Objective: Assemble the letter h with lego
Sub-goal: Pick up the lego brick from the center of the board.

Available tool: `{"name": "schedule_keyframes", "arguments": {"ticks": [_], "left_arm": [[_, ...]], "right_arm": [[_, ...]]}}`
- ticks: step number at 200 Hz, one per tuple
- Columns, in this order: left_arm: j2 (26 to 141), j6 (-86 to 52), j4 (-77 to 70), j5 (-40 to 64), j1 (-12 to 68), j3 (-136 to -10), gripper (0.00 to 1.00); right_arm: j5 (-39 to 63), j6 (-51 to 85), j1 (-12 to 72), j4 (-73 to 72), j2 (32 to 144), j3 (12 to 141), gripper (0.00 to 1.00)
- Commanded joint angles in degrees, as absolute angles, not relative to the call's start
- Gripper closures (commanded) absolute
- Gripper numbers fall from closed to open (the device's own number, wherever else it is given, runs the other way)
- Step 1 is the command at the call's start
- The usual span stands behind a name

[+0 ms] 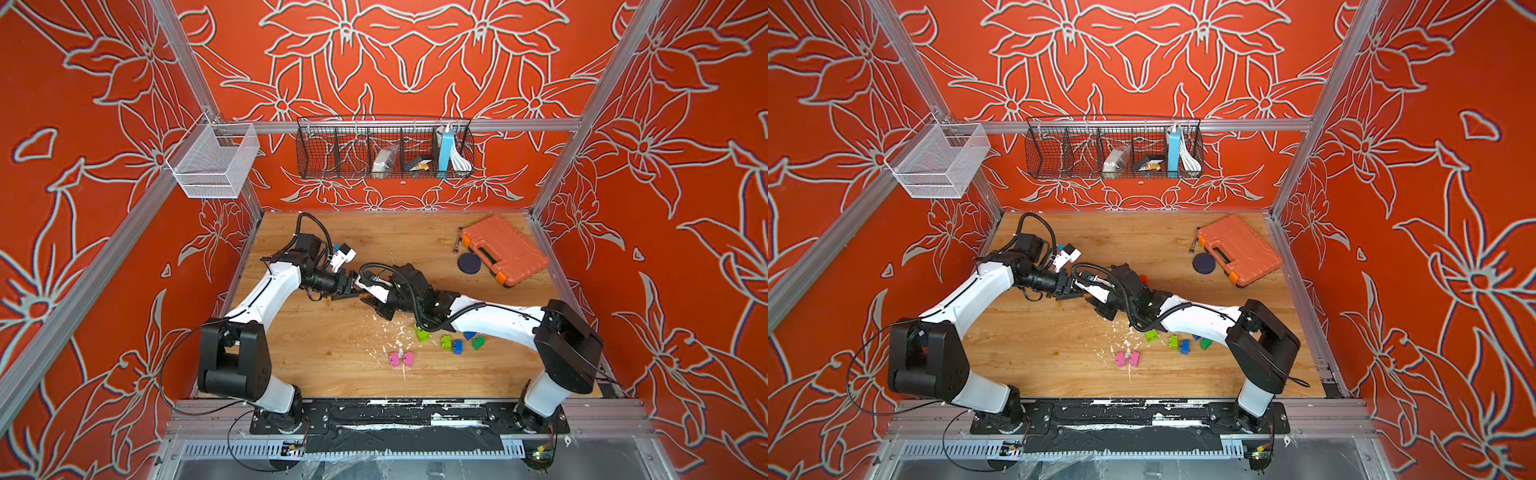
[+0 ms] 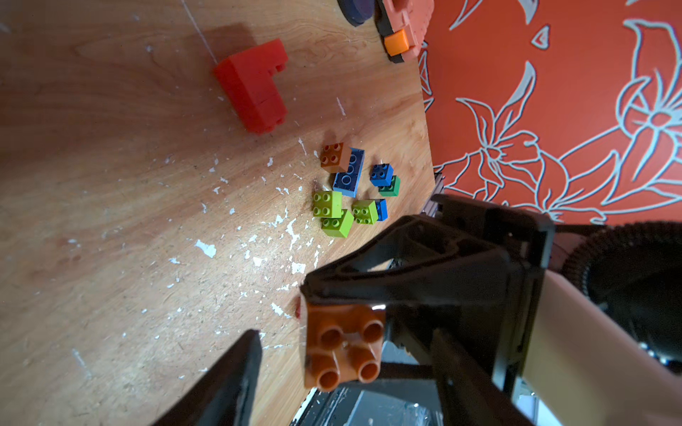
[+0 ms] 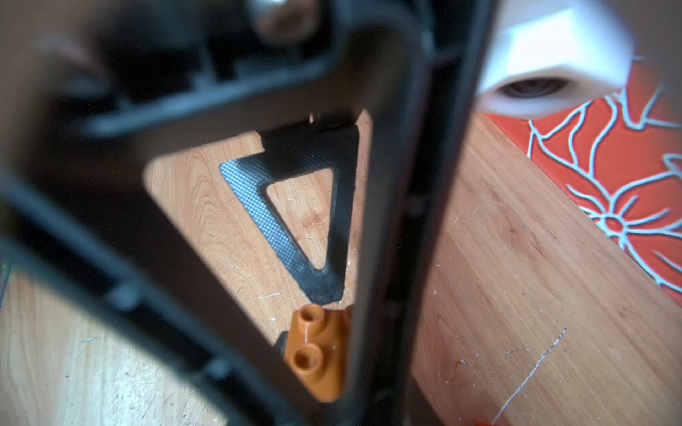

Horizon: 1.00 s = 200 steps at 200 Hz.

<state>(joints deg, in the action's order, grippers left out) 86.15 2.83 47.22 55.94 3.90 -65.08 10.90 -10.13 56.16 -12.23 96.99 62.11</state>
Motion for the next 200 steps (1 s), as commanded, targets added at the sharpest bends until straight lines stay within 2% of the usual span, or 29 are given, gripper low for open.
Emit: {"name": "schedule_keyframes", "arguments": {"ticks": [1, 27, 44, 57, 91, 123, 157, 186, 200], "left_arm": [[87.13, 2.2, 47.11, 54.33, 4.51, -64.78, 0.38], [87.9, 3.77, 48.64, 54.01, 5.08, -65.47, 0.5], [87.96, 4.64, 48.69, 52.94, 5.65, -65.65, 0.51], [88.24, 5.71, 49.01, 51.92, 6.3, -66.06, 0.57], [88.01, 8.53, 48.24, 46.58, 7.09, -65.92, 0.61], [87.67, 11.1, 46.49, 39.55, 9.07, -65.98, 0.62], [89.28, 12.92, 42.61, 28.87, 13.38, -65.7, 0.65], [91.5, 14.77, 36.26, 19.13, 19.07, -63.7, 0.64], [93.29, 14.88, 33.85, 15.68, 21.34, -63.46, 0.63]], "right_arm": [[8.88, -12.01, 56.73, -12.4, 98.41, 64.77, 0.7], [6.87, -14.09, 58.12, -12.06, 99.44, 65.73, 0.68], [6.04, -13.92, 58.45, -11.89, 99.62, 66.01, 0.68], [5.54, -13.24, 58.45, -12.58, 99.53, 65.36, 0.67], [6.39, -12.35, 58.46, -10.36, 98.05, 62.97, 0.55], [6.67, -9.6, 57.85, -9.94, 92.71, 54.72, 0.47], [9.56, -5.51, 55.46, -0.8, 87.15, 49.86, 0.46], [3.92, 2.26, 50.73, 11.21, 85.08, 51.12, 0.45], [4.57, 5.89, 46.82, 17.36, 85.25, 52.76, 0.45]]}}
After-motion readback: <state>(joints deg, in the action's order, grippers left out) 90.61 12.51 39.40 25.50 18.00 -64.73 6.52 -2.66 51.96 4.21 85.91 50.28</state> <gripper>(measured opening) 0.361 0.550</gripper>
